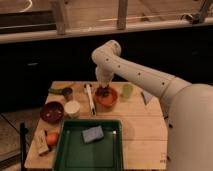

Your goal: Place grapes in red bowl

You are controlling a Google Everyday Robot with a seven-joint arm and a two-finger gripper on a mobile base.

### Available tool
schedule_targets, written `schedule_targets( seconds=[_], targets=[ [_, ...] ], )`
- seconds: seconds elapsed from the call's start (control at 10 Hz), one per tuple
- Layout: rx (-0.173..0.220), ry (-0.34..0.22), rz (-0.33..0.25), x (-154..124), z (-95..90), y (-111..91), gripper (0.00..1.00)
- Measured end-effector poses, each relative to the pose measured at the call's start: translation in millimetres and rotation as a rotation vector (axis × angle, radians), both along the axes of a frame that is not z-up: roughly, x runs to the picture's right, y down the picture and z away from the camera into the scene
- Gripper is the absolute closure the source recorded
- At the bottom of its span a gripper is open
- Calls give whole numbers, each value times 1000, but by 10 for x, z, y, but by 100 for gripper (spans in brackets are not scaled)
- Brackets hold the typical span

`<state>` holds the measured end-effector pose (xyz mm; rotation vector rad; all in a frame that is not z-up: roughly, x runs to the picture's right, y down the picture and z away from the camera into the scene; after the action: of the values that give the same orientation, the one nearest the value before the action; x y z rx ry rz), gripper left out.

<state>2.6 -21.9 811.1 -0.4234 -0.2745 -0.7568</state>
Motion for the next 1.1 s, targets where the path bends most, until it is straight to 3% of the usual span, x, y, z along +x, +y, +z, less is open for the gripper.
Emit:
schedule_targets(
  seconds=[0.1,0.3,0.8,0.9,1.1],
  targets=[
    [-9,0,10,10,19,0,98],
    [-28,9,31,76,50,-2,81],
    [-48,40,58,126,79,-34,27],
    [-49,43,60,137,80,-38,21],
    [-52,51,60,155,82,-39,20]
  ],
)
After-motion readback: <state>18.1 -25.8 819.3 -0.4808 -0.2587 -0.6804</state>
